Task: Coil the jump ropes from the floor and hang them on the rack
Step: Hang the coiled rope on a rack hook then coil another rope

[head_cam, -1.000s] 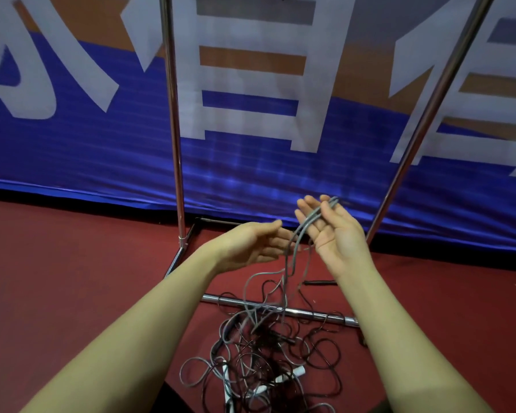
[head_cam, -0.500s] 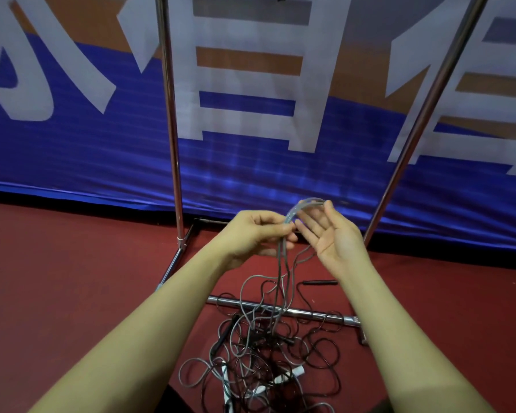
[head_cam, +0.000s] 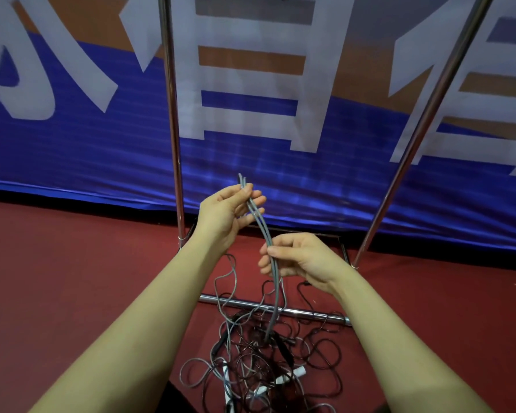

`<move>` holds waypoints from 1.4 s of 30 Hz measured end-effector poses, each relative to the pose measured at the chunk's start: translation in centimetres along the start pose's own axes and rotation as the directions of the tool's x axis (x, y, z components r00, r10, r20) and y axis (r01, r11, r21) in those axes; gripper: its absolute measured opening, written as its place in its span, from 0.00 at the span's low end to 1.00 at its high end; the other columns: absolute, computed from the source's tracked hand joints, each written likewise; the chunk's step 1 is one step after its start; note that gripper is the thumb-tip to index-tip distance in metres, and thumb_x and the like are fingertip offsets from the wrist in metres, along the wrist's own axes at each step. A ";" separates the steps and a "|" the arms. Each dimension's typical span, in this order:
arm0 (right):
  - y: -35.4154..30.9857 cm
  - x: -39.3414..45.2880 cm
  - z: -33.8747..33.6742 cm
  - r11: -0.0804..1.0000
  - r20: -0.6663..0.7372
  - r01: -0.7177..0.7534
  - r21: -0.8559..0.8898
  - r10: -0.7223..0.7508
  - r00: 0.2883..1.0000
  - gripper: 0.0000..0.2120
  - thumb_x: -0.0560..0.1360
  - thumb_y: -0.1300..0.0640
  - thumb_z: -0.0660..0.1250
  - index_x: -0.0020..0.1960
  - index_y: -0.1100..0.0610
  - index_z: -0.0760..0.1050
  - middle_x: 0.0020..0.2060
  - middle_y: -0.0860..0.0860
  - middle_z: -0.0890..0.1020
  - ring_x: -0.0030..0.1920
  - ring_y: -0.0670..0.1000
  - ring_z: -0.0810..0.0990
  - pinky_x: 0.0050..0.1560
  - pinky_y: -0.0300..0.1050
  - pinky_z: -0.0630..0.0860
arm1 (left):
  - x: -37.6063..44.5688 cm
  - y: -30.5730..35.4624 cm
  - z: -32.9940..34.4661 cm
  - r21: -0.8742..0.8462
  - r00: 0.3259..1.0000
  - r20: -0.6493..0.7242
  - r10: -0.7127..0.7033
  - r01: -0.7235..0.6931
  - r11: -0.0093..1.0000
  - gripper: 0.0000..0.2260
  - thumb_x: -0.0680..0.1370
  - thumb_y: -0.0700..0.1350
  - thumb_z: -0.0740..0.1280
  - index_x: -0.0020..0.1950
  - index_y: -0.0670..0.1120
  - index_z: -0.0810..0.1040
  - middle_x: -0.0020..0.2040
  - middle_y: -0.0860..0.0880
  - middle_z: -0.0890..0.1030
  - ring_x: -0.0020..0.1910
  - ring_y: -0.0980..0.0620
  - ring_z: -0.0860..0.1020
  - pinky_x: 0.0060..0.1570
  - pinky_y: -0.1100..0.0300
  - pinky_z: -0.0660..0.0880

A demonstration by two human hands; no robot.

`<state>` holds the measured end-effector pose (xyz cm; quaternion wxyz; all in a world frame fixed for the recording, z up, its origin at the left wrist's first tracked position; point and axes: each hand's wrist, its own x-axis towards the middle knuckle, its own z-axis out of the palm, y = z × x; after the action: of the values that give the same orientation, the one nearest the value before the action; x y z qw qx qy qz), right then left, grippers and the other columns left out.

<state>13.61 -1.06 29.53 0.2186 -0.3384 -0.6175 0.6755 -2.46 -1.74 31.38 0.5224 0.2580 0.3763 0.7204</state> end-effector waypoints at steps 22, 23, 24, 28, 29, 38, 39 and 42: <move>-0.7 0.3 -2.9 0.628 -0.567 0.499 0.597 -0.109 0.816 0.06 0.80 0.64 0.59 0.49 0.63 0.74 0.38 0.56 0.85 0.40 0.51 0.85 0.39 0.42 0.81 | -1.9 -1.6 -0.2 0.545 0.815 0.417 -0.403 0.130 0.828 0.06 0.78 0.34 0.62 0.47 0.40 0.79 0.35 0.48 0.83 0.35 0.53 0.82 0.43 0.59 0.80; -0.6 0.4 -3.1 0.650 -0.558 0.484 0.585 -0.111 0.823 0.07 0.80 0.62 0.59 0.49 0.62 0.75 0.38 0.55 0.85 0.40 0.51 0.85 0.39 0.42 0.81 | -2.0 -1.4 0.1 0.506 0.828 0.416 -0.377 0.134 0.852 0.06 0.78 0.34 0.62 0.47 0.40 0.78 0.35 0.47 0.83 0.35 0.53 0.82 0.42 0.59 0.80; -0.5 0.4 -3.2 0.683 -0.537 0.455 0.571 -0.109 0.837 0.08 0.81 0.60 0.58 0.49 0.61 0.75 0.38 0.55 0.85 0.41 0.50 0.85 0.40 0.42 0.82 | -1.9 -1.2 0.4 0.451 0.843 0.412 -0.346 0.142 0.881 0.06 0.78 0.34 0.62 0.47 0.40 0.78 0.35 0.47 0.83 0.35 0.53 0.82 0.42 0.59 0.81; 0.3 0.6 -2.7 0.892 -0.383 0.209 0.400 -0.044 0.923 0.13 0.81 0.54 0.56 0.50 0.59 0.77 0.40 0.52 0.86 0.45 0.50 0.84 0.50 0.43 0.77 | -1.8 -0.7 1.3 0.198 0.921 0.323 -0.216 0.158 0.967 0.06 0.78 0.34 0.60 0.47 0.38 0.77 0.34 0.46 0.83 0.35 0.52 0.83 0.39 0.57 0.82; 0.7 0.7 -2.5 0.931 -0.341 0.148 0.335 -0.027 0.940 0.13 0.81 0.55 0.55 0.49 0.58 0.78 0.41 0.52 0.86 0.47 0.51 0.83 0.52 0.43 0.74 | -1.7 -0.7 1.5 0.143 0.937 0.290 -0.196 0.160 0.977 0.06 0.79 0.34 0.60 0.46 0.38 0.77 0.34 0.46 0.83 0.35 0.51 0.83 0.38 0.57 0.82; 0.8 0.6 0.3 0.981 0.080 0.023 0.192 -0.039 0.996 0.10 0.75 0.53 0.65 0.52 0.58 0.78 0.41 0.51 0.83 0.44 0.48 0.81 0.50 0.38 0.73 | -0.9 0.0 1.1 -0.028 0.993 0.087 -0.076 0.079 0.996 0.06 0.80 0.35 0.61 0.43 0.37 0.74 0.35 0.44 0.84 0.37 0.49 0.84 0.40 0.57 0.82; 0.8 0.5 0.4 0.982 0.098 0.052 0.181 -0.071 0.993 0.07 0.75 0.56 0.66 0.51 0.58 0.77 0.41 0.52 0.83 0.43 0.48 0.82 0.49 0.38 0.74 | -0.8 0.0 0.9 -0.030 0.995 0.074 -0.067 0.069 0.997 0.06 0.80 0.35 0.61 0.44 0.37 0.74 0.36 0.44 0.84 0.37 0.49 0.84 0.40 0.57 0.82; 0.6 0.4 0.6 0.986 0.062 0.065 0.152 -0.075 0.995 0.05 0.74 0.65 0.65 0.48 0.58 0.75 0.39 0.55 0.84 0.40 0.50 0.84 0.46 0.38 0.78 | -0.4 0.2 0.5 -0.032 0.998 0.041 -0.043 0.044 0.999 0.05 0.80 0.34 0.61 0.44 0.37 0.74 0.37 0.44 0.84 0.37 0.50 0.84 0.39 0.58 0.82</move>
<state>12.98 -1.23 28.85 0.2459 -0.2763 -0.5836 0.7229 -2.07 -1.99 31.85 0.5495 0.2555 0.3594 0.7096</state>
